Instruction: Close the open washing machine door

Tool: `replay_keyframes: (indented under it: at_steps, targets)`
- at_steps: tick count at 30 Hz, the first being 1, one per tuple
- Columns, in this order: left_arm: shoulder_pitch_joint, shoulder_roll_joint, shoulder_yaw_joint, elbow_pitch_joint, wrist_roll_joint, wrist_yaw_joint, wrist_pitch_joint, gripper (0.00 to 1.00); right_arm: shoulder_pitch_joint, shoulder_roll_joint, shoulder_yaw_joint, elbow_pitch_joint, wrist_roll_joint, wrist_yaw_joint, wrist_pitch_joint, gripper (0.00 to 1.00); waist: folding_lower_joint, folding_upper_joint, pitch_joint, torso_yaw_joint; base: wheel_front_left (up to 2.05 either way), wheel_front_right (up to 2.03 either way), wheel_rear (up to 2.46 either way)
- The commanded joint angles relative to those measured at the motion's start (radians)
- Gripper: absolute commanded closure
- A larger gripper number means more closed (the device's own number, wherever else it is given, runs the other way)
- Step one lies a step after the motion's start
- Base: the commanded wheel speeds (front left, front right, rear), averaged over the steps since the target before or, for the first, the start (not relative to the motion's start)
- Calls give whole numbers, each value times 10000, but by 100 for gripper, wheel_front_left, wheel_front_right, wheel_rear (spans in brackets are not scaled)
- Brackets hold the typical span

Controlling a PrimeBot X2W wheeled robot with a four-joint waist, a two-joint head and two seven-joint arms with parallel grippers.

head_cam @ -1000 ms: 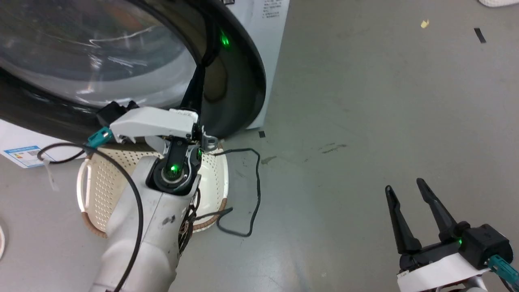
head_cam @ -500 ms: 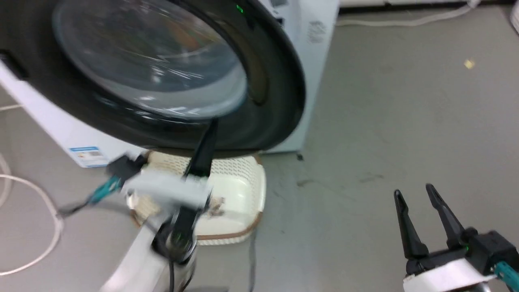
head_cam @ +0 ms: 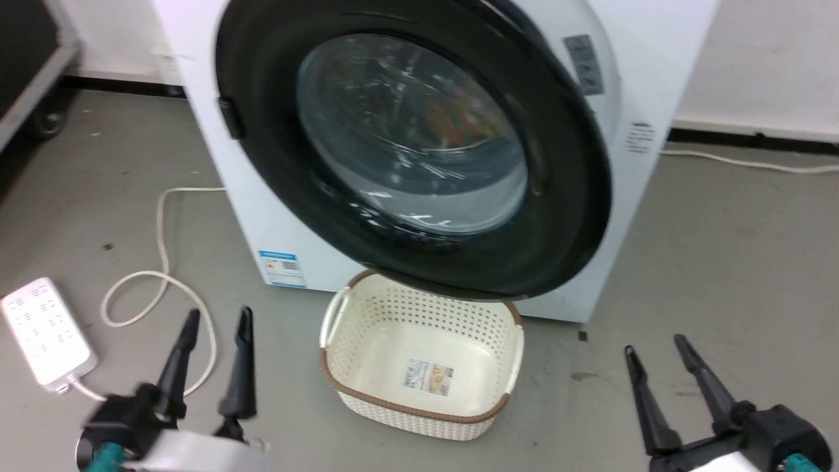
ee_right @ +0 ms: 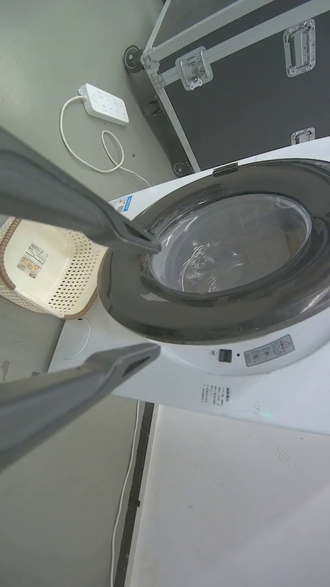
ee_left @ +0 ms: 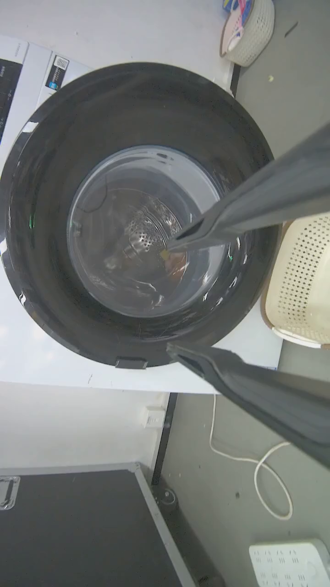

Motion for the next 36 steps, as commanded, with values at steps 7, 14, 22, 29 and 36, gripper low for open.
replay_keyframes:
  at_steps: [7,14,22,29,36]
  targets:
    - [824,-417,-244,-165,2500,136,-42,0,-363,-684,994,206,343,8,196,100,2,-1,175,798,0,0,0]
    - [535,-511,-731,72,3435,231,-43,0,-1954,-1733,1914,313,713,8,645,100,2,-1,1204,1259,0,0,0]
    - [-7,-838,-1106,-117,3323,439,-43,0,-4961,-2995,2762,1500,1897,8,1269,100,2,-1,2553,1728,0,0,0]
    - [-443,-978,-1365,-323,3154,665,-43,0,-7274,-3878,2737,3073,3391,8,1722,100,2,-1,3230,2130,0,0,0]
    - [-605,-1021,-1544,-670,2831,808,-43,0,-8568,-4565,2419,4621,3609,8,1791,100,2,-1,3484,2423,0,0,0]
